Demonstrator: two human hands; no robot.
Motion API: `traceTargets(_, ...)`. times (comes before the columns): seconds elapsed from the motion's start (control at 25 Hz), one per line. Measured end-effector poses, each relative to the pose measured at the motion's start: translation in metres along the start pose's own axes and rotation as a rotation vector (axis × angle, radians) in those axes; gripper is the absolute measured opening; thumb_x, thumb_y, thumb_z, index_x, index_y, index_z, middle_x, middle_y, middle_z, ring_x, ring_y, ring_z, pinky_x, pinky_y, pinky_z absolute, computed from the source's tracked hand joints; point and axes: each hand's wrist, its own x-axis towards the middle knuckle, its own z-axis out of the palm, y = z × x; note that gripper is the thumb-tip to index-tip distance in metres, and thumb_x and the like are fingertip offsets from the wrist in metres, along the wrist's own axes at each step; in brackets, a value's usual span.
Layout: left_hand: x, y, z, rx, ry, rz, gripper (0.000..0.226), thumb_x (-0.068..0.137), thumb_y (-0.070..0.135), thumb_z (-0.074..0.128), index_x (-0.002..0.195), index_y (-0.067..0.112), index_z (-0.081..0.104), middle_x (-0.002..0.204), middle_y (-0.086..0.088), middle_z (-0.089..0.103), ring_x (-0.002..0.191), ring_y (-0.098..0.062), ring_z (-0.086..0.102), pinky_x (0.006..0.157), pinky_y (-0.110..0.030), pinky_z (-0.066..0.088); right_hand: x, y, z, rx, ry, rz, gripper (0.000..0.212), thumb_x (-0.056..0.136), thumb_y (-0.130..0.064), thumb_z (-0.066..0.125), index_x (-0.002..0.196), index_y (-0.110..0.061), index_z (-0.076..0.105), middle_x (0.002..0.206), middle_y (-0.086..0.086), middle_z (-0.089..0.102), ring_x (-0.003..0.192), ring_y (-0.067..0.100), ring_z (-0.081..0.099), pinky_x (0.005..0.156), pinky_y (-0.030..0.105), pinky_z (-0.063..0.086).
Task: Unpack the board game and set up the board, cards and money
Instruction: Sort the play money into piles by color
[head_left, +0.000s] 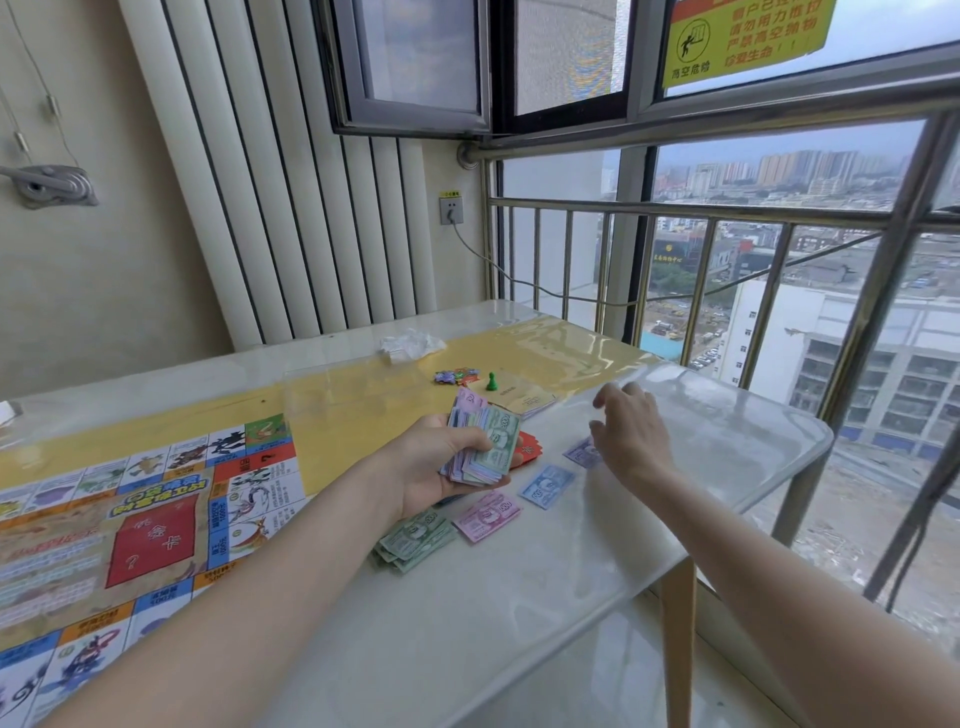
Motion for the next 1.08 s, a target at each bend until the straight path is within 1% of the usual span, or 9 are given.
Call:
traceTargets(0.08, 0.001, 0.000, 0.002, 0.062, 0.019, 0.015, 0.017, 0.087, -0.011, 0.049, 0.093, 0.004, 0.056, 0.072, -0.013, 0.070, 0.059, -0.023, 0.068, 0.054, -0.032, 0.057, 0.000, -0.024, -0.010, 0.271, -0.017, -0.066, 0.018, 0.091, -0.012, 0.051, 0.099, 0.000, 0.062, 0.100, 0.016, 0.063, 0.088, 0.026, 0.056, 0.073, 0.030, 0.042)
traceTargets(0.16, 0.002, -0.002, -0.001, 0.116, 0.054, 0.042, 0.016, 0.086, -0.010, 0.053, 0.092, 0.005, 0.057, 0.078, -0.014, 0.067, 0.062, -0.023, 0.066, 0.055, -0.028, 0.055, -0.006, -0.050, -0.017, 0.570, -0.277, -0.121, 0.027, 0.091, -0.021, 0.056, 0.091, 0.005, 0.065, 0.080, 0.018, 0.065, 0.063, 0.020, 0.053, 0.058, 0.029, 0.041)
traceTargets(0.28, -0.001, -0.001, -0.014, 0.149, 0.079, 0.086, 0.019, 0.083, -0.010, 0.058, 0.096, 0.004, 0.059, 0.083, -0.015, 0.065, 0.060, -0.022, 0.066, 0.051, -0.025, 0.055, -0.014, -0.071, -0.019, 0.659, -0.457, -0.169, 0.017, 0.081, -0.017, 0.069, 0.081, -0.001, 0.064, 0.065, 0.008, 0.060, 0.047, 0.010, 0.047, 0.046, 0.023, 0.037)
traceTargets(0.4, -0.010, 0.004, -0.035, 0.241, 0.076, 0.107, 0.020, 0.080, -0.005, 0.064, 0.092, 0.010, 0.059, 0.087, -0.012, 0.065, 0.072, -0.024, 0.063, 0.053, -0.023, 0.054, -0.018, -0.083, -0.019, 0.698, -0.532, -0.156, 0.012, 0.078, -0.007, 0.071, 0.073, -0.007, 0.060, 0.071, 0.013, 0.063, 0.048, 0.010, 0.049, 0.044, 0.019, 0.039)
traceTargets(0.48, -0.016, 0.004, -0.048, 0.282, 0.090, 0.121, 0.021, 0.080, -0.003, 0.066, 0.093, 0.012, 0.059, 0.085, -0.009, 0.065, 0.072, -0.022, 0.062, 0.055, -0.024, 0.052, -0.022, -0.092, -0.018, 0.738, -0.576, -0.170, 0.013, 0.078, -0.002, 0.069, 0.071, -0.006, 0.058, 0.073, 0.016, 0.062, 0.050, 0.012, 0.052, 0.044, 0.017, 0.042)
traceTargets(0.6, -0.023, 0.003, -0.063, 0.314, 0.104, 0.131, 0.024, 0.079, -0.002, 0.067, 0.097, 0.012, 0.059, 0.082, -0.008, 0.064, 0.072, -0.022, 0.061, 0.064, -0.029, 0.049, -0.029, -0.105, -0.015, 0.694, -0.590, -0.229, 0.013, 0.078, -0.002, 0.069, 0.071, -0.007, 0.060, 0.065, 0.010, 0.062, 0.050, 0.011, 0.053, 0.046, 0.017, 0.043)
traceTargets(0.8, -0.040, 0.002, -0.080, 0.396, 0.089, 0.085, 0.021, 0.080, -0.001, 0.067, 0.095, 0.011, 0.059, 0.079, -0.004, 0.065, 0.069, -0.015, 0.062, 0.059, -0.023, 0.053, -0.040, -0.117, -0.012, 0.560, -0.630, -0.178, 0.010, 0.074, -0.008, 0.074, 0.073, -0.004, 0.065, 0.049, -0.002, 0.052, 0.035, 0.001, 0.038, 0.034, 0.011, 0.028)
traceTargets(0.96, -0.052, 0.006, -0.107, 0.328, 0.088, 0.126, 0.021, 0.084, -0.004, 0.060, 0.104, 0.003, 0.060, 0.076, -0.002, 0.074, 0.065, -0.012, 0.070, 0.057, -0.021, 0.056, -0.050, -0.119, -0.005, 0.603, -0.773, -0.074, 0.012, 0.073, -0.004, 0.074, 0.067, -0.005, 0.063, 0.056, 0.005, 0.055, 0.046, 0.009, 0.045, 0.045, 0.016, 0.037)
traceTargets(1.08, -0.054, 0.001, -0.109, 0.292, 0.089, 0.132, 0.023, 0.084, -0.005, 0.060, 0.105, 0.001, 0.058, 0.080, -0.006, 0.074, 0.067, -0.014, 0.071, 0.055, -0.022, 0.056, -0.063, -0.118, 0.006, 0.352, -0.706, -0.154, 0.016, 0.070, -0.014, 0.078, 0.073, -0.013, 0.062, 0.074, 0.005, 0.057, 0.062, 0.015, 0.050, 0.051, 0.020, 0.037)
